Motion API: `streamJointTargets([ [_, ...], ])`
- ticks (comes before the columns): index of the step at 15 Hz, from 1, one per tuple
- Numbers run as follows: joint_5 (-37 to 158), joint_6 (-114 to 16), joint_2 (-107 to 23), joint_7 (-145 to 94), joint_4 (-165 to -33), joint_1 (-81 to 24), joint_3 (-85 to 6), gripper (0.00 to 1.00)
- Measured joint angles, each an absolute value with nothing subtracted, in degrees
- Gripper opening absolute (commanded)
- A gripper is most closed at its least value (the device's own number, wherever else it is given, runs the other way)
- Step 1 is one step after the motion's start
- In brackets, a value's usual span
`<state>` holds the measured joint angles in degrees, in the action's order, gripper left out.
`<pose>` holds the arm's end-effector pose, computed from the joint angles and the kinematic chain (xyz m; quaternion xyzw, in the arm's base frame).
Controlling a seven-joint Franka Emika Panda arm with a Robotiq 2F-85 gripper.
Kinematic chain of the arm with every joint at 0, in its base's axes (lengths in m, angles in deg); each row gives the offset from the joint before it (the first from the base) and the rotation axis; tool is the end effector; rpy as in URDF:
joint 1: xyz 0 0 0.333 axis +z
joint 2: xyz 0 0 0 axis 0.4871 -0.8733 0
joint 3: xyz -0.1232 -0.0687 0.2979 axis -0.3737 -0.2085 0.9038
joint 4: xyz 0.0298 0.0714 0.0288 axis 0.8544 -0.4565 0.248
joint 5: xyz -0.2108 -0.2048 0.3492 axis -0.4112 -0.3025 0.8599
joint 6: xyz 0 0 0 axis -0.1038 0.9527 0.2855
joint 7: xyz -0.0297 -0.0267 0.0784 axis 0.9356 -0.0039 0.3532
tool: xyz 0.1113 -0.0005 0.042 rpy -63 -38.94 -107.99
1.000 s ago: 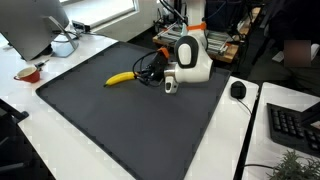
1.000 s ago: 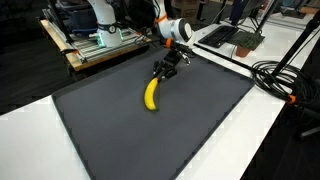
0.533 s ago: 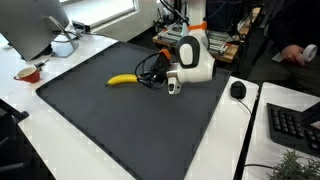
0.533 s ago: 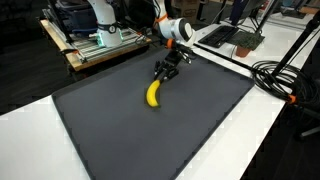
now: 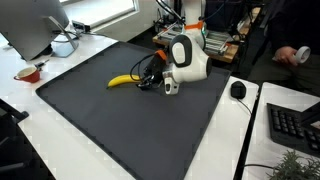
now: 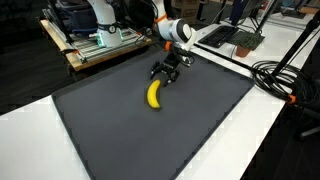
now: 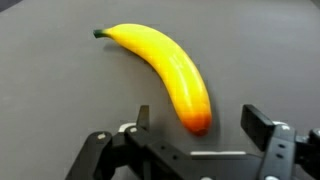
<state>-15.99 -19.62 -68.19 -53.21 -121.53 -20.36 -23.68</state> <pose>0.5476 0.1231 0.0153 0.5249 0.6660 -0.3318 0.4134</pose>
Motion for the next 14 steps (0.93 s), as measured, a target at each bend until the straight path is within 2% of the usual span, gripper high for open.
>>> streamJointTargets([
  [1,-15.99,-19.99,-68.02,-53.27,-121.53,-20.76,-23.71,0.75],
  [2,-15.99,-20.25,-67.88,-53.29,-121.51,-21.09,-23.77,0.75],
  [10,-15.95,-22.27,-67.70,-53.49,-121.24,-22.37,-24.23,0.19],
  [11,-15.95,-22.58,-67.63,-53.49,-121.16,-22.41,-24.22,0.13],
  [14,-15.24,-23.29,-67.22,-53.49,-121.13,-22.42,-24.20,0.12],
])
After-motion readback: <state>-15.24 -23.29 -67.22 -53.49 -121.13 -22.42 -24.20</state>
